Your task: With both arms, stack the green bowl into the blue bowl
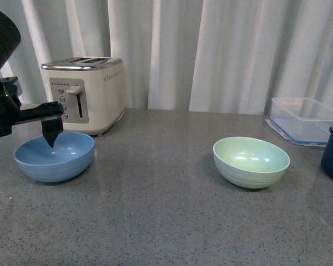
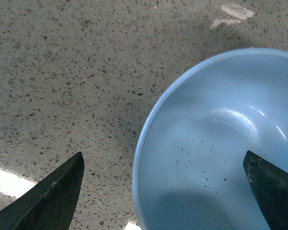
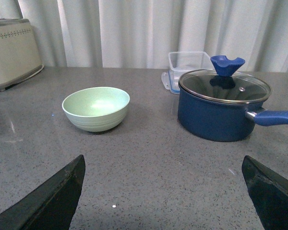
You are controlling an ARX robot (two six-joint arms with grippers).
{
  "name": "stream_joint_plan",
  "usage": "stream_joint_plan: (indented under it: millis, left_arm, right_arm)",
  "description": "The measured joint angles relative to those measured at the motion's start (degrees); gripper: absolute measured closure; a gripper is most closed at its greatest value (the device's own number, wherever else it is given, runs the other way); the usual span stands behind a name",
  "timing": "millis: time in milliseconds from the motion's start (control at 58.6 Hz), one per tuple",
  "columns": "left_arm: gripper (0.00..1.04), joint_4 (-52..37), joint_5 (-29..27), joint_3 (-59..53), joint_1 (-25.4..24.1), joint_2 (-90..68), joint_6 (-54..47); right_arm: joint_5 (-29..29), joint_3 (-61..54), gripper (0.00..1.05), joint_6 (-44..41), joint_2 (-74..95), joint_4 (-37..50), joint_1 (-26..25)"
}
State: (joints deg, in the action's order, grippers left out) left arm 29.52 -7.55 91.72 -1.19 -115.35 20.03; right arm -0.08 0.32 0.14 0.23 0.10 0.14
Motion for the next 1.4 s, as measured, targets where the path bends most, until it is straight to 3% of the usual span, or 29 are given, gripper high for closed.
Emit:
stream_joint_plan:
  millis: [205, 324, 768, 1041, 1399]
  left_arm:
    - [0.07, -0.3, -1.8, 0.0, 0.5, -1.1, -0.2]
    - [0.35, -0.4, -2.2, -0.1, 0.5, -1.5, -0.4]
    - [1.01, -0.7, -1.6, -0.1, 0.2, -1.8, -0.8]
    - [1.01, -0.2, 1.2, 0.3, 1.8, -0.5, -0.9]
    - [1.01, 2.4, 2.7, 8.3, 10.1, 0.4, -0.8]
  right_arm:
    - [0.0, 0.0, 0.10, 0.0, 0.0, 0.0, 0.0]
    - [0.0, 0.0, 0.10, 0.0, 0.0, 0.0, 0.0]
    - [0.0, 0.0, 0.10, 0.0, 0.0, 0.0, 0.0]
    - [0.0, 0.0, 0.10, 0.0, 0.0, 0.0, 0.0]
    - [0.0, 0.0, 0.10, 0.0, 0.0, 0.0, 0.0]
